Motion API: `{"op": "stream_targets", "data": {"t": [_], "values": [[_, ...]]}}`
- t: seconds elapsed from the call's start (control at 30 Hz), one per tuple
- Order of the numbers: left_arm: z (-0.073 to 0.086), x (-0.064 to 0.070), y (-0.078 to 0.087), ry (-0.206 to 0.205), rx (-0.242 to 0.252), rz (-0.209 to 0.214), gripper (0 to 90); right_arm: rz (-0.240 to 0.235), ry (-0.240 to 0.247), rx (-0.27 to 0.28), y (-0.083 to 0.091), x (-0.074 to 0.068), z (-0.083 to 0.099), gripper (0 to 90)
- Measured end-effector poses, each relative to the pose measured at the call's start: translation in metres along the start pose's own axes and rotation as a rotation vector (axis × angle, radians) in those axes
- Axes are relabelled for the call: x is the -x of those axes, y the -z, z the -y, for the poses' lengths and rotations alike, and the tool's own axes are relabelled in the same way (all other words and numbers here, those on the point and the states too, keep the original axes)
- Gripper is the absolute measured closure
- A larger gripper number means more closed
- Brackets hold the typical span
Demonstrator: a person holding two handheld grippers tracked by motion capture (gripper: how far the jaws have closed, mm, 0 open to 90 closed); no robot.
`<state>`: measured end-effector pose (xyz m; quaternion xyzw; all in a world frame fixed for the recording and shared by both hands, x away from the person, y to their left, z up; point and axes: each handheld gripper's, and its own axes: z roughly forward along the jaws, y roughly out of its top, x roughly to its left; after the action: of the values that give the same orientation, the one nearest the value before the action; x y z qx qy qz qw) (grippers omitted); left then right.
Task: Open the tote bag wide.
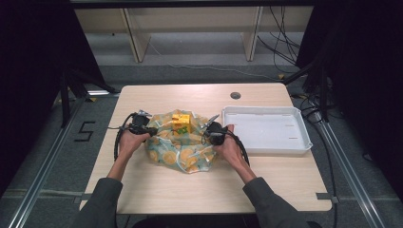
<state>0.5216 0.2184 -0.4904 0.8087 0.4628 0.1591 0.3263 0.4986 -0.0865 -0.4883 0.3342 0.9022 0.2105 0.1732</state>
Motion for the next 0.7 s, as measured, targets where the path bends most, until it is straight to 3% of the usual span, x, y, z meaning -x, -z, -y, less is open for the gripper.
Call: {"op": "stream_targets", "data": {"t": [0.07,0.13,0.17,0.23,0.3,0.37,0.47,0.6,0.63,0.67,0.7], "values": [[-0.002,0.000,0.005,0.001,0.007,0.000,78.0,0.005,-0.022,-0.001,0.000,0.000,0.001,83.4],[-0.004,0.001,0.011,0.002,0.021,0.006,66.0,-0.004,-0.053,0.050,0.008,0.004,-0.002,71.5],[-0.005,0.001,0.015,-0.007,0.029,0.014,66.0,-0.004,-0.053,0.050,0.008,0.004,-0.002,71.5],[-0.007,0.002,0.024,-0.016,0.037,-0.011,57.7,-0.001,-0.035,0.091,0.017,0.009,-0.005,65.6],[-0.010,0.003,0.036,-0.009,0.060,-0.008,50.0,0.008,-0.093,0.141,0.029,0.011,-0.007,58.2],[-0.010,0.005,0.045,-0.004,0.080,-0.007,46.1,0.002,-0.075,0.173,0.038,0.014,-0.010,55.1],[-0.009,0.011,0.059,0.014,0.114,-0.018,43.1,0.001,-0.089,0.231,0.048,0.017,-0.013,50.6],[-0.003,0.016,0.079,0.016,0.124,0.004,40.1,-0.026,-0.098,0.278,0.059,0.018,-0.018,47.2],[0.000,0.017,0.084,0.014,0.114,0.020,38.3,-0.050,-0.104,0.274,0.063,0.019,-0.021,44.8],[0.003,0.020,0.086,0.027,0.137,0.029,38.3,-0.050,-0.104,0.274,0.063,0.019,-0.021,44.8],[0.007,0.022,0.090,0.024,0.130,0.047,38.0,-0.048,-0.114,0.271,0.063,0.019,-0.022,44.2]]}}
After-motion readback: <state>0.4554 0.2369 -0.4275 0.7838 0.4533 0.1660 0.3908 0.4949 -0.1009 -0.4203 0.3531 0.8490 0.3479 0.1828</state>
